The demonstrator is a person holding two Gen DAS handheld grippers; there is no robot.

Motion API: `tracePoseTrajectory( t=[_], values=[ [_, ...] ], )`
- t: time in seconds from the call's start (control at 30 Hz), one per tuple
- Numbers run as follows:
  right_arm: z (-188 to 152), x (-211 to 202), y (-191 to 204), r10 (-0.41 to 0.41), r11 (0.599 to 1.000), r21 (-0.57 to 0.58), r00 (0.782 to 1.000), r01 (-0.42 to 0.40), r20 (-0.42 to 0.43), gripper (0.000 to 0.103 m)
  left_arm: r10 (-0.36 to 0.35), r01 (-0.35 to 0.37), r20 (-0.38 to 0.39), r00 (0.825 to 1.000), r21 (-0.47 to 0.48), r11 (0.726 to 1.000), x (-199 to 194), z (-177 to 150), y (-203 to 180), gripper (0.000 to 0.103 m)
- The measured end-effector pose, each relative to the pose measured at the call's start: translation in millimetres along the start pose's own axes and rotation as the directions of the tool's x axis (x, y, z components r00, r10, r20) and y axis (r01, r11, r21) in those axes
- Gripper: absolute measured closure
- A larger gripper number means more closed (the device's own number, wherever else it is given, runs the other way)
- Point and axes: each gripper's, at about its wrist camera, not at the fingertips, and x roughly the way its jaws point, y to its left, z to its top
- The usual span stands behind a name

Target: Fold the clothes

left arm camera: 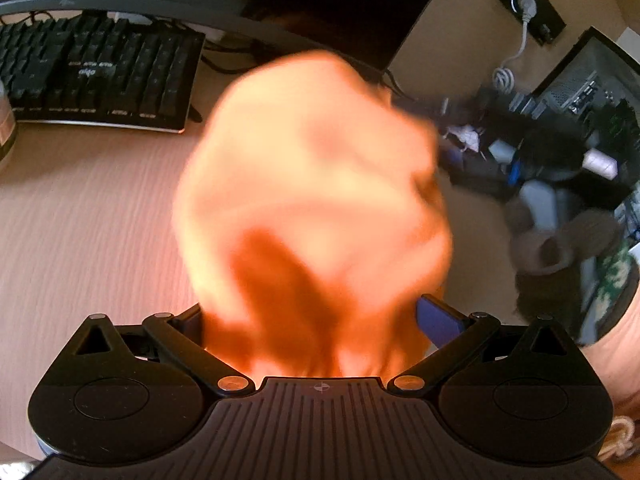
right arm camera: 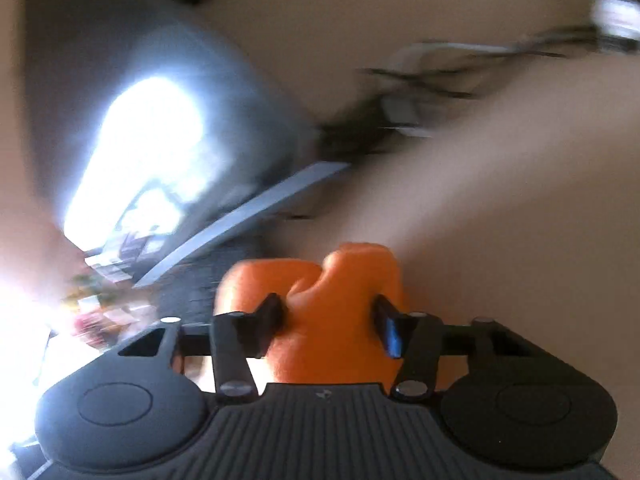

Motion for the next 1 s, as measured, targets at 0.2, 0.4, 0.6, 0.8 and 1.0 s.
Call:
tracePoseTrajectory(
  t=[0.2,0.4,0.6,0.8,1.0],
  values=[
    [15.4,39.8,12.4,0.027,0.999,-0.027,0.997,-0.029,-0.073,0.063,-0.024,0.024,-0.023,0.999,0.02,0.999,1.0,-6.1,-7.0,0.001],
    [-2.2,54.4,-4.7,-0.256,0.952,-0.186,0.966,0.244,-0.04,0.047,0.004,-0.005,0.028,1.0,0.032,0.999,-27.3,-2.6,-1.5,0.001],
    [-2.7,9.2,24.9,-0.248,0.911,-0.318,0.965,0.262,0.085,0.027,0.038,-0.045,0.142,0.989,0.05,0.998,-54.7,24.1,3.4,0.0],
    [-38.6,-47.6,46.6,-0.207,0.87,-0.45,0.977,0.203,0.04,0.021,0.0,-0.016,0.169,0.986,0.094,0.995,-21.2,70.1,-9.0,0.0],
    [-100.7,-32.9,71.8,-0.225,0.798,-0.583,0.973,0.152,-0.055,0.021,0.015,-0.02,0.064,0.998,0.083,0.996,49.5,111.2,-14.4,0.0]
  ],
)
